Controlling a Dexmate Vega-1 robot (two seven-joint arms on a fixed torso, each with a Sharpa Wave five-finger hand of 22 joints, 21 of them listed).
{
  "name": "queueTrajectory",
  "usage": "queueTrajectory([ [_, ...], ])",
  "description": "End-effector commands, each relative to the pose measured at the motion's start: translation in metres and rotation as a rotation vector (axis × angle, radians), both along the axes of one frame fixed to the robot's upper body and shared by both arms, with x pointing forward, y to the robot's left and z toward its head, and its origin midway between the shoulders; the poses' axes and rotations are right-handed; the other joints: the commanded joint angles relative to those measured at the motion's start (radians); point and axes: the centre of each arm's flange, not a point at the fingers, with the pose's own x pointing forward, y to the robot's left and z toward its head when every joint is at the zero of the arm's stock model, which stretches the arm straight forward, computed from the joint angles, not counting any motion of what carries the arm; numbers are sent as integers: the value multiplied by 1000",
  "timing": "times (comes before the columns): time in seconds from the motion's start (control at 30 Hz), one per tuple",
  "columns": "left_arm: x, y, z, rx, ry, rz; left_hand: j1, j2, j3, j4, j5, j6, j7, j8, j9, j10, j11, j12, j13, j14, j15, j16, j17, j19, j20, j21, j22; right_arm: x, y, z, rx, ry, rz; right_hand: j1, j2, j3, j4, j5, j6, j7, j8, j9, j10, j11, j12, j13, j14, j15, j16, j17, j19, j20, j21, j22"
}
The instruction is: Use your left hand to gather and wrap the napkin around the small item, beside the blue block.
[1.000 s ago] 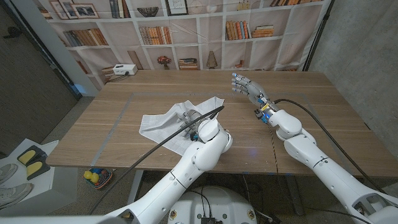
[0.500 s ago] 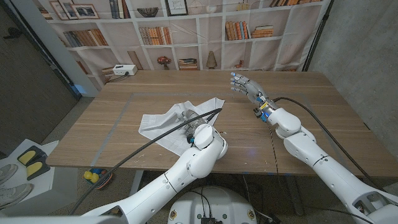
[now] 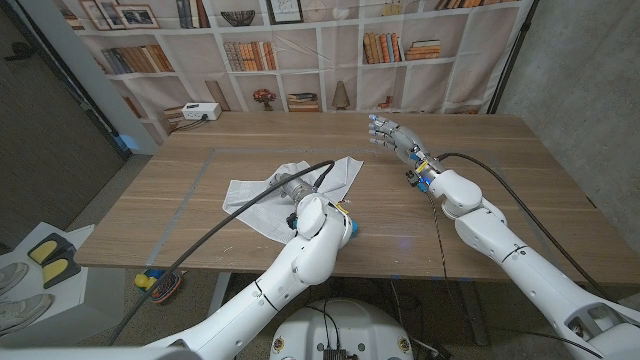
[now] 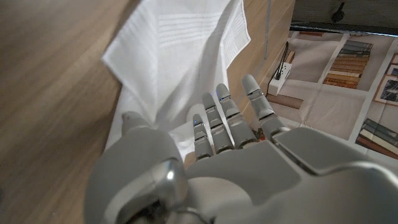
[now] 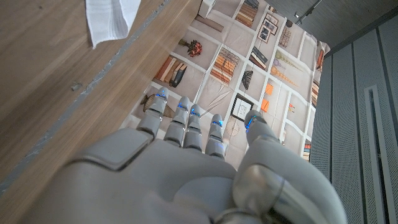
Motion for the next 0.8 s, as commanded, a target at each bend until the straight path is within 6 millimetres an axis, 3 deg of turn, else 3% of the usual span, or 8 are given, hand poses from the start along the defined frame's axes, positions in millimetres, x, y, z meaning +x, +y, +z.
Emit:
queueTrajectory([
  [0.03,-33,6,48,-129,-169,-158,9,4,41,14,4,88,12,26,-8,86,-14,30,-14,91,-61,36,-2,61,-9,16,7,4,0,3,4,2,-7,2,0,1,1,1,8,4,5,5,5,4,0,2,5,-2,3,3,6,0,5,5],
  [0.13,-31,2,50,-119,-113,-158,20,4,45,5,2,94,8,25,-9,91,-16,31,-17,99,-65,37,-4,66,-11,15,7,5,0,3,6,-1,-10,2,0,1,2,1,8,4,5,5,5,2,0,2,5,-2,3,3,6,0,5,5],
  [0.3,-22,-3,50,-98,22,-127,4,-60,12,-5,-1,69,2,9,-13,76,-15,24,-21,83,-64,27,-8,54,-9,4,8,5,-2,4,10,-6,-12,1,0,1,2,1,8,4,5,5,5,1,-1,2,6,-2,4,3,7,1,5,5],
  [0.47,-8,-7,45,-72,133,-62,23,-121,-17,-28,19,95,8,14,-17,140,-32,40,-31,152,-94,53,-10,117,-30,20,11,6,-2,5,10,-7,-12,2,1,1,2,1,8,4,5,5,5,1,-1,2,7,-2,4,4,7,1,5,5],
  [0.63,1,-8,39,-55,180,-15,77,-135,-15,-56,40,143,9,29,-17,191,-49,47,-42,197,-117,71,-11,144,-43,28,13,6,-2,5,10,-9,-15,2,1,1,2,1,9,4,5,5,6,-2,0,2,7,-2,4,4,7,2,5,5],
  [0.8,2,-10,36,-17,165,56,131,-120,-3,-77,57,228,5,56,-16,263,-68,65,-44,252,-143,95,-8,173,-57,38,15,5,-3,5,16,-7,-17,2,1,1,2,1,9,4,5,5,5,-2,-1,2,7,-1,4,4,8,2,5,5],
])
